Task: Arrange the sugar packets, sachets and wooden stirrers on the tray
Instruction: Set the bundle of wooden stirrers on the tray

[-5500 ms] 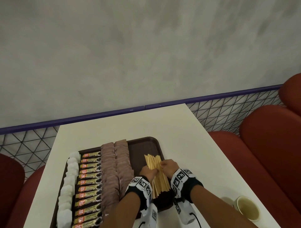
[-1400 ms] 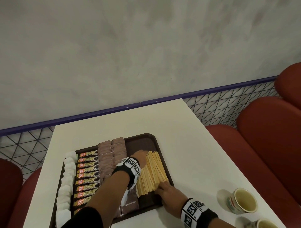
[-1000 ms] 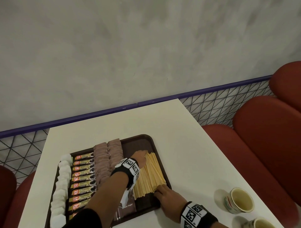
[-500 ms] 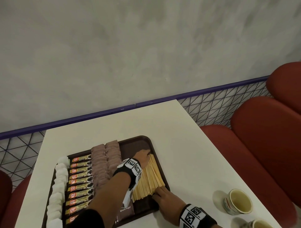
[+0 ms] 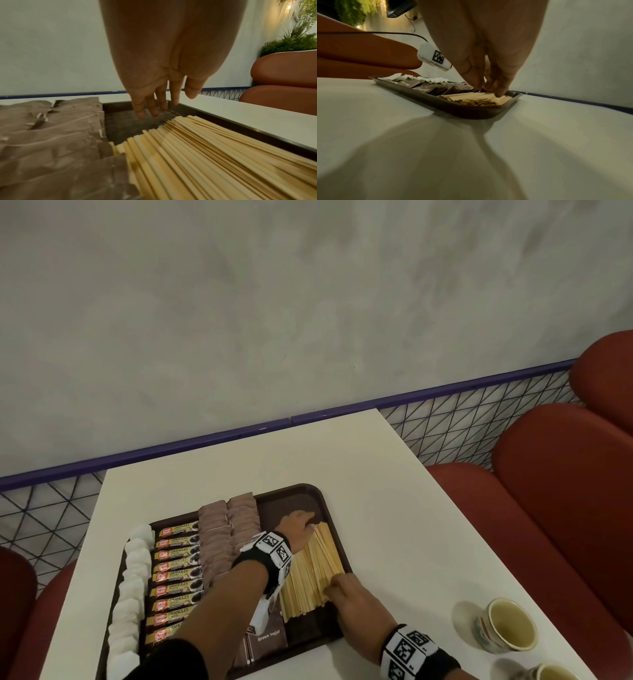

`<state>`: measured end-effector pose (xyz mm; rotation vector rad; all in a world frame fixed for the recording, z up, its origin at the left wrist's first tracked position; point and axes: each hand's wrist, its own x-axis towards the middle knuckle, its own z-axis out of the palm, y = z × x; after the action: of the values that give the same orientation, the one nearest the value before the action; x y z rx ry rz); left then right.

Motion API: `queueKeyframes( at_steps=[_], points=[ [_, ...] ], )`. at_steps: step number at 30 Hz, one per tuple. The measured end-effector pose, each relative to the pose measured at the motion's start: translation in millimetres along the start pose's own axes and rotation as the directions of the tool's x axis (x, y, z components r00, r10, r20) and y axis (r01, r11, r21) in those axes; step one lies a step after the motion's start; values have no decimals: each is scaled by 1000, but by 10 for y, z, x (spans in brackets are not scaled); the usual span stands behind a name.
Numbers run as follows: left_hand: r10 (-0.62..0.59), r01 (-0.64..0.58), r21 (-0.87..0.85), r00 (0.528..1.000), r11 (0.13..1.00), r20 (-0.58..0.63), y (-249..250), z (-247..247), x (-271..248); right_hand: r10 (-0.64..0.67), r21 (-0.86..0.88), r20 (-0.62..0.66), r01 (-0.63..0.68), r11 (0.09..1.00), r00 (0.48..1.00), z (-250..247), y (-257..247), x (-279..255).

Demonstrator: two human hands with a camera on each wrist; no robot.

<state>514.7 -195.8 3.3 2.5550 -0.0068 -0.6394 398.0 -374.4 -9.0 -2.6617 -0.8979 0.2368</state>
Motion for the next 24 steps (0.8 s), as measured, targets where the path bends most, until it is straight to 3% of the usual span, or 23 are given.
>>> queueKeyframes(
  at_steps=[2, 5, 8, 14, 19, 22, 24],
  points=[
    [-14, 14, 6, 1000, 1000, -16, -63, -48, -14, 32, 5, -36, -32, 999, 999, -18, -23, 49],
    [-22, 21, 58, 1000, 998, 21, -128, -84, -59, 83, -125, 24, -79, 989, 996, 66, -64, 112],
    [-7, 5, 71, 1000, 997, 29, -174, -92, -98, 104, -96, 84, -96, 991, 991, 99, -126, 129],
    [56, -62, 145, 997, 987, 47, -220, -14, -127, 42, -177, 62, -31, 984, 997, 221, -120, 180],
    [49, -60, 239, 997, 969, 54, -240, 31, -129, 47, -133, 32, -43, 990, 998, 147, -139, 150],
    [121, -120, 298, 993, 947, 16, -239, 14, -169, 10, -77, 90, -3, 997, 996, 140, -102, 151],
    [137, -123, 284, 990, 951, -31, -252, -72, -210, -12, -21, 20, 12, 1000, 1000, 116, -65, 172]
  ],
)
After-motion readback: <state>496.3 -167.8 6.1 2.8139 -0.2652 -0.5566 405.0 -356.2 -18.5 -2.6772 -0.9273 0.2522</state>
